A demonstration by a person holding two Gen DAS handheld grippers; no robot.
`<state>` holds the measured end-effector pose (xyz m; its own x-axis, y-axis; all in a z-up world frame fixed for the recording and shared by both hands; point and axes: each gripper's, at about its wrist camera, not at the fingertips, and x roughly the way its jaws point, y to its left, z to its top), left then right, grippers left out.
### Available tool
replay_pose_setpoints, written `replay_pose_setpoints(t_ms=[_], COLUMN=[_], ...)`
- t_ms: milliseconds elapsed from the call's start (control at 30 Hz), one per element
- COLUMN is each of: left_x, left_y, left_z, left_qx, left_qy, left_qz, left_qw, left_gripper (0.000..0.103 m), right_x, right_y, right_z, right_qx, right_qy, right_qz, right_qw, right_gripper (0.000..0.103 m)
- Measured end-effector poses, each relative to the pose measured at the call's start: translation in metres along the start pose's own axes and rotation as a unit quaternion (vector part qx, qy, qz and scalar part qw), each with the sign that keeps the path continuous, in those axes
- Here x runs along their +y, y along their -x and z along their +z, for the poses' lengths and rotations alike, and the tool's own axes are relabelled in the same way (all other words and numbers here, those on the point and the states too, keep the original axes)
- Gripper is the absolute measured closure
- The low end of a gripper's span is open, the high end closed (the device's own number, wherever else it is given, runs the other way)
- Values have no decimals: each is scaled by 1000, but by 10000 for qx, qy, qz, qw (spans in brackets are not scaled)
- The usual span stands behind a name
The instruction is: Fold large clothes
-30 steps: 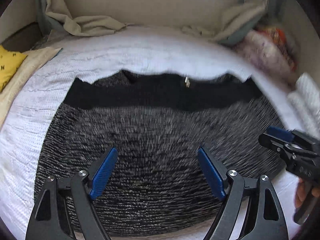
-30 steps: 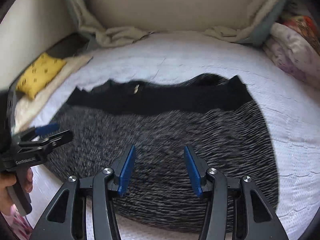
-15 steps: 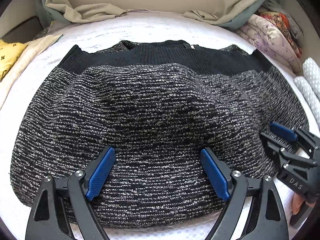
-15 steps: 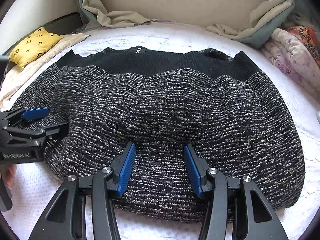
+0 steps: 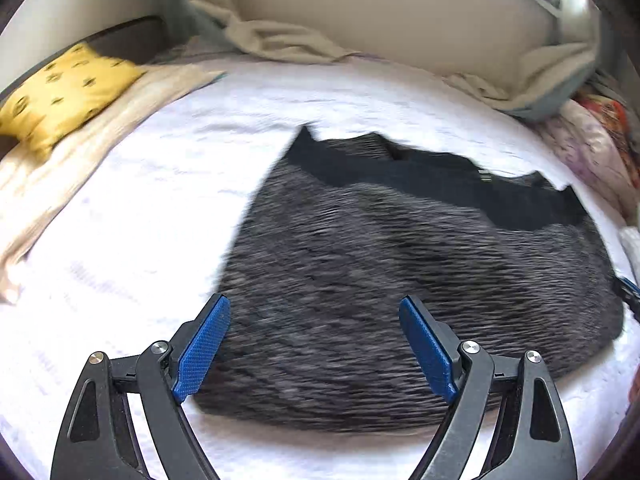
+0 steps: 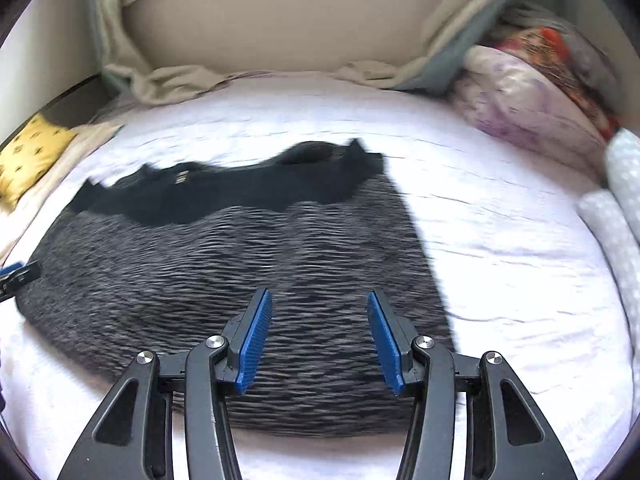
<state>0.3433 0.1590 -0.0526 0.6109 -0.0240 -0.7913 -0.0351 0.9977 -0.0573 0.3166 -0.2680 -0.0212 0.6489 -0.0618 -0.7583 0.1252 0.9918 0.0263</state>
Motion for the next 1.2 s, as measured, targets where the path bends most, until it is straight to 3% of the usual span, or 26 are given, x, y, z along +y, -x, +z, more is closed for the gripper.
replay_pose_setpoints(t_ms=[133, 267, 733, 1033, 1200], left_x=[27, 54, 48, 51, 46], left_y=[-18, -34, -29, -27, -34], left_z=[-11, -24, -39, -39, -34], left_qx=[423, 642, 290, 273, 260], left_qy=[370, 972, 554, 574, 573], left_qz=[148, -213, 237, 216, 198], left_qw=[9983, 9930, 9978, 9977, 9978], left_gripper=[14, 11, 1, 0, 0], right_x=[-24, -38, -16, -12, -4], right_y=[-10, -24, -45, -44, -33], right_z=[-8, -20, -39, -44, -35], right_qx=[231, 408, 137, 64, 242], right_qy=[-548, -855, -290, -120, 62], right_qz=[64, 65, -406, -612, -660], right_qw=[9982, 9955, 9987, 9980, 9975], right_gripper=[56, 56, 55, 52, 43])
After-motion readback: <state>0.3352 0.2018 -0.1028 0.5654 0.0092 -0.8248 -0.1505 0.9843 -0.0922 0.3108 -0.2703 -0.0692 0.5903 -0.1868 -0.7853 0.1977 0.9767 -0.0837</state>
